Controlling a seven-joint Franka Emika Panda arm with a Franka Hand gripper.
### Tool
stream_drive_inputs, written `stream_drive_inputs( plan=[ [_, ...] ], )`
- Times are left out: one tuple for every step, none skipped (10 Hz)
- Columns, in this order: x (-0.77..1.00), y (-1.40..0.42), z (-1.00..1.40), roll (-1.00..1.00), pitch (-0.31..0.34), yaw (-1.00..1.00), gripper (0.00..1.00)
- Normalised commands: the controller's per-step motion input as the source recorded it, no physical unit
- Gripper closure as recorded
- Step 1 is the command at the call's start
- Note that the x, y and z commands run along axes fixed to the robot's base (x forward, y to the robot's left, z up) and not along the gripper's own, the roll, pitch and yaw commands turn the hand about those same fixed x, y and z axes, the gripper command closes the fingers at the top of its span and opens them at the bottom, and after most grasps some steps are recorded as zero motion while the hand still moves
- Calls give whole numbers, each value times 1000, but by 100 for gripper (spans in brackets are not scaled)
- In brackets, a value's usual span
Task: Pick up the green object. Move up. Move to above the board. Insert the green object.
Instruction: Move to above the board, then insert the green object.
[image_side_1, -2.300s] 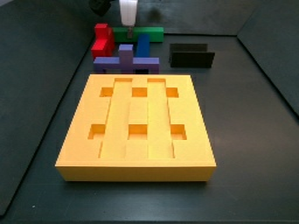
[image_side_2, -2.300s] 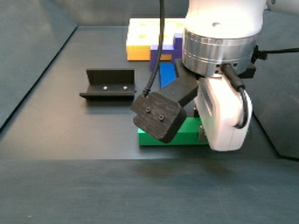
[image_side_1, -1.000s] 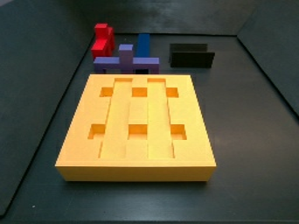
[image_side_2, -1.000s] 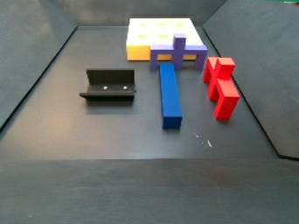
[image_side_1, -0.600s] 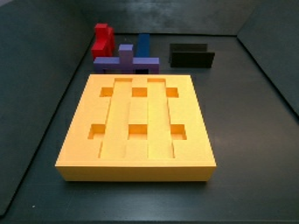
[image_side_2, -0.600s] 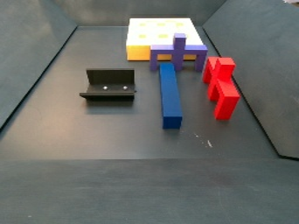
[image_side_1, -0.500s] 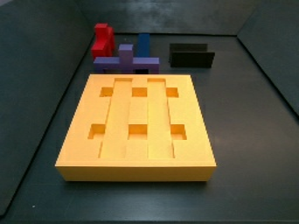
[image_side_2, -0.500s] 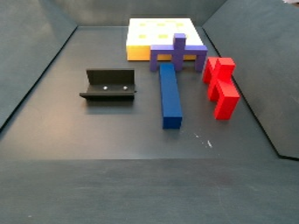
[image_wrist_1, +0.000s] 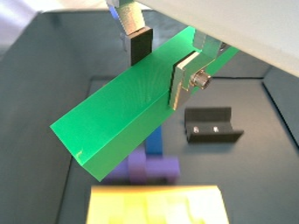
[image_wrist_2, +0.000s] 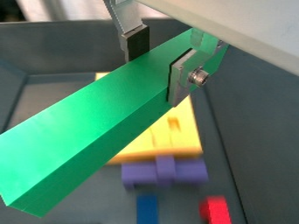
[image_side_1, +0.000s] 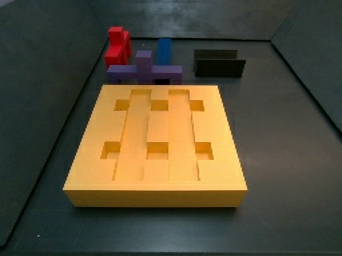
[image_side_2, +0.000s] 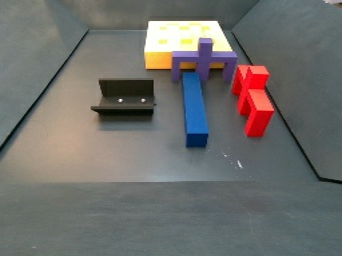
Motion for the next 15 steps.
stream_drive_inputs(
  plan=[
    [284, -1400, 158, 12, 79, 1000, 100],
    [327, -1400, 178, 16, 101, 1000, 100],
    [230, -914, 124, 16, 109, 1000, 100],
    [123, -306, 59, 33, 138, 1000, 100],
    [75, -99, 34, 37, 145, 1000, 100],
    [44, -63, 28, 39, 145, 1000, 100],
    [38, -56, 33, 54, 175, 1000, 100],
    [48, -42, 33, 63, 205, 946, 100],
    [61, -41, 34, 61, 188, 597, 100],
    [67, -38, 31, 59, 176, 443, 100],
    [69, -36, 25, 54, 153, 225, 100],
    [0, -3, -66, -17, 0, 0, 100],
    [-37, -197, -386, -176, -109, 0, 100],
    [-57, -254, -471, -259, -136, 0, 100],
    [-3, -209, -497, -264, -111, 66, 100]
  ],
)
